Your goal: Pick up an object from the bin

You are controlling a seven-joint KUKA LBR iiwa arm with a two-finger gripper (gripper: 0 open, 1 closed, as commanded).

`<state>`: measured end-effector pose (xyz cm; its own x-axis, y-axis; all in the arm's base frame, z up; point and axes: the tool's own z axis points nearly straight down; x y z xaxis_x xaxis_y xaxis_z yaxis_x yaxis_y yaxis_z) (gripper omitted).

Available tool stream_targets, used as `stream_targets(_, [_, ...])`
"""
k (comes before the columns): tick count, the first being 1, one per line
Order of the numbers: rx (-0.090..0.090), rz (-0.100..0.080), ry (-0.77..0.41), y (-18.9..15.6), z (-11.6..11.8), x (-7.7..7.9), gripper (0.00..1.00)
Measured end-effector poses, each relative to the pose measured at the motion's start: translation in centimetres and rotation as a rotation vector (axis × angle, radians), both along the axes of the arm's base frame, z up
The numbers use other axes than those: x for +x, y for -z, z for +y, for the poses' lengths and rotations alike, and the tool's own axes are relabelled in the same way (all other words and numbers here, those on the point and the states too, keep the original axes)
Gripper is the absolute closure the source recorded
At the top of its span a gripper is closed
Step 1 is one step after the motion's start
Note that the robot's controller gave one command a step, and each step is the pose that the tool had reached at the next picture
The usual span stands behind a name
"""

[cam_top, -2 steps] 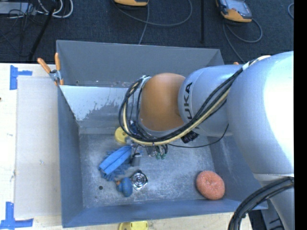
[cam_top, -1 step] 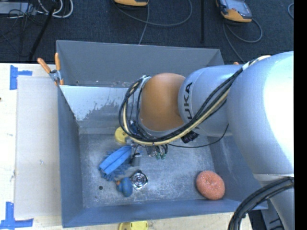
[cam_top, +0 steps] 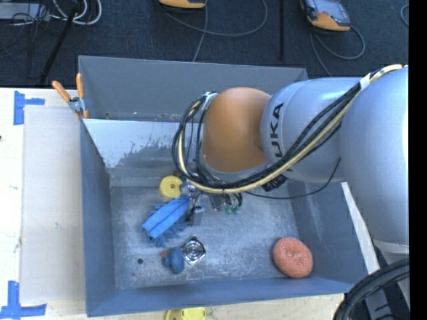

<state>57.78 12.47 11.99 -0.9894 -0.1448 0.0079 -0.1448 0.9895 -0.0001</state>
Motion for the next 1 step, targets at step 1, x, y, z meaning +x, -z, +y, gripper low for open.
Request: stream_targets(1, [0.001, -0.009, -0.007, -14.94, -0.32, -2.51, 1.00])
